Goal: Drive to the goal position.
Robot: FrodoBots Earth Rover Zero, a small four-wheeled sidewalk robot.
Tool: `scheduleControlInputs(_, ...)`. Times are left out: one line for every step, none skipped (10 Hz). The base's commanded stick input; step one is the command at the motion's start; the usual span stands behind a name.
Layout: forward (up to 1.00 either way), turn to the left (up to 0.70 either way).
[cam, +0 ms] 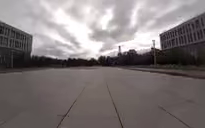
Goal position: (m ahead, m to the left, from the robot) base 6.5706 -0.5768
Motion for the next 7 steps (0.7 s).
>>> scheduleControlInputs(0.7, 0.0)
scheduleControlInputs(0.7, 0.0)
scheduleControlInputs(0.7, 0.0)
scheduleControlInputs(0.7, 0.0)
scheduleControlInputs(0.7, 0.0)
scheduleControlInputs(0.7, 0.0)
scheduleControlInputs(0.7, 0.0)
